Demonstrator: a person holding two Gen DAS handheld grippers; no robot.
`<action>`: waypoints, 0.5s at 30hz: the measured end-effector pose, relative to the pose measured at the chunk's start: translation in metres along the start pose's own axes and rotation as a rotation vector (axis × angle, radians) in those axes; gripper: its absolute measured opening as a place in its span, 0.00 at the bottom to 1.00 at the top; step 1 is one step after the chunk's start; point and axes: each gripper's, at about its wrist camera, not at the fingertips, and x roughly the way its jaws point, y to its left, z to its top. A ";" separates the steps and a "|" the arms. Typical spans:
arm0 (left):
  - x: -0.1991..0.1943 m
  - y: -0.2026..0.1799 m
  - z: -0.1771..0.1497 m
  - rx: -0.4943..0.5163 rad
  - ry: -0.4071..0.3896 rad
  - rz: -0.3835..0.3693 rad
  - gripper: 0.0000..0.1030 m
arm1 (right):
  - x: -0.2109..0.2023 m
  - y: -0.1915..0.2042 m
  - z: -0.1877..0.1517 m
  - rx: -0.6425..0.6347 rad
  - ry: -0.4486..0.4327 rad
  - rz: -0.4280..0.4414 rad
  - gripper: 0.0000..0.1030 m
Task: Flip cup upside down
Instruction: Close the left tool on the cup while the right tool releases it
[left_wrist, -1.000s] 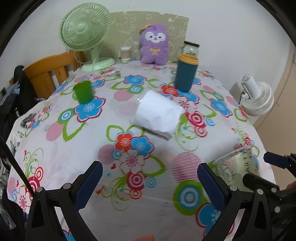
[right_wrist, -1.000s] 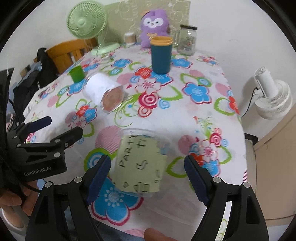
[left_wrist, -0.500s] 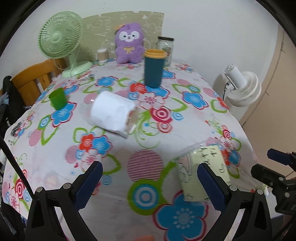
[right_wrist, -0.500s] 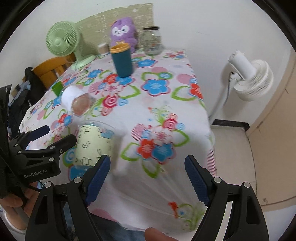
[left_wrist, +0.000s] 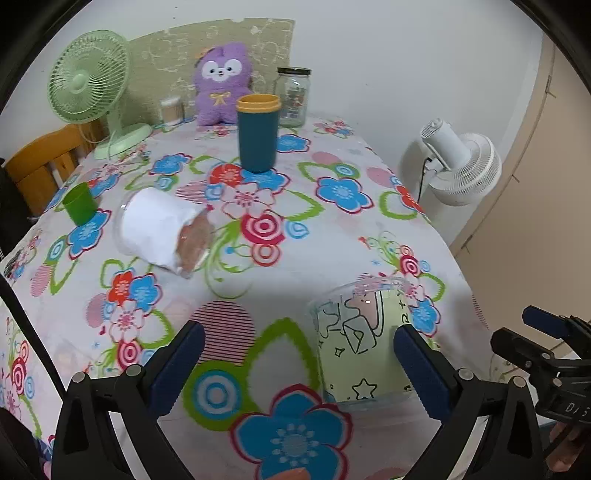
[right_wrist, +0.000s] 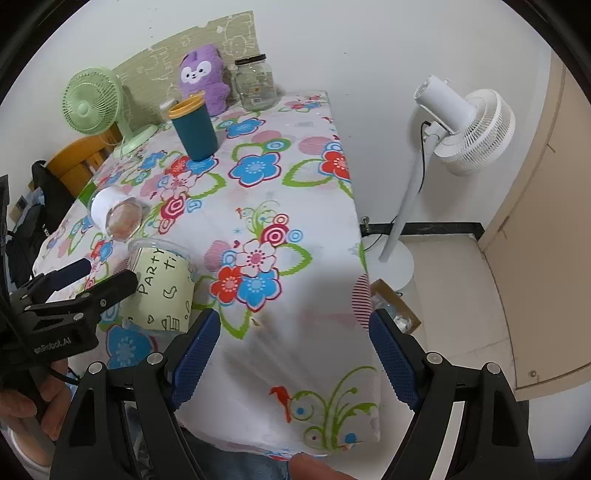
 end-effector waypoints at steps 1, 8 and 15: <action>0.001 -0.003 0.000 0.006 0.003 -0.004 1.00 | 0.000 -0.001 0.000 0.003 0.000 0.001 0.82; 0.012 -0.021 -0.003 0.024 0.029 -0.038 1.00 | 0.002 -0.017 -0.003 0.032 0.006 -0.009 0.82; 0.022 -0.033 -0.004 0.022 0.055 -0.078 1.00 | 0.005 -0.027 -0.006 0.053 0.013 -0.022 0.82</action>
